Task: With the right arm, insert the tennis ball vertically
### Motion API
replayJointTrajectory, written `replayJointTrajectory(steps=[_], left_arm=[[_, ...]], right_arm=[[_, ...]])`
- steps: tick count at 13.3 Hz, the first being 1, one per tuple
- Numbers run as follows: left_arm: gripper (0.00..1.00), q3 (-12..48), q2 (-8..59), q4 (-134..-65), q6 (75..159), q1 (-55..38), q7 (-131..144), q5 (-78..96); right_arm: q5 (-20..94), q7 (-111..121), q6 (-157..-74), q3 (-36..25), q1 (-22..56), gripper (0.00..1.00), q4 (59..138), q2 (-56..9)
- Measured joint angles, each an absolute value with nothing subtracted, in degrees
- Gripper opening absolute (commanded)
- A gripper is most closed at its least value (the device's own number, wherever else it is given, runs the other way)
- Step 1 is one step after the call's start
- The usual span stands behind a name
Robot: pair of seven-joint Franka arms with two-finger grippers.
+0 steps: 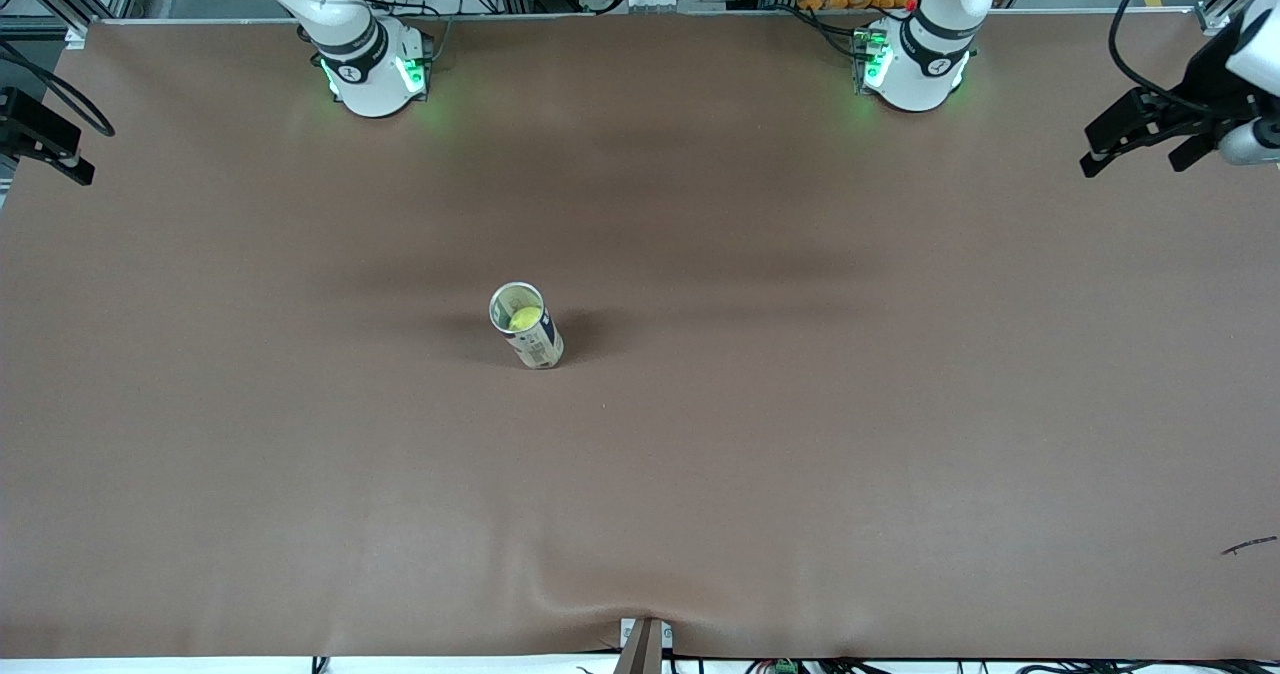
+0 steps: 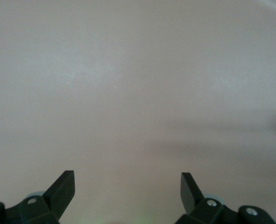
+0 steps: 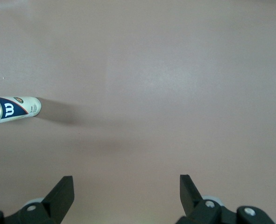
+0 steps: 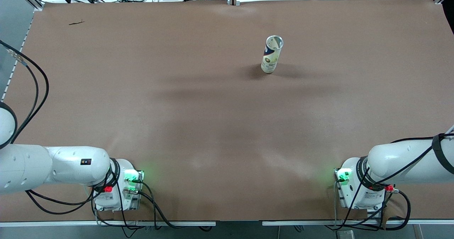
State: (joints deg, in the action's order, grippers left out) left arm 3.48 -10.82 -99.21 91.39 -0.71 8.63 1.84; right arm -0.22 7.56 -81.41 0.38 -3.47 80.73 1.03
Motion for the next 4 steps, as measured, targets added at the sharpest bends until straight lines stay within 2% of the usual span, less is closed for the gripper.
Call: replayJointTrajectory(steps=[4], left_arm=[[1.0,2.6,-10.83,-99.27,90.98,-1.64,8.84,1.22]], right_arm=[[-0.22,7.57,-81.42,0.39,-3.45,1.0,80.73,1.03]])
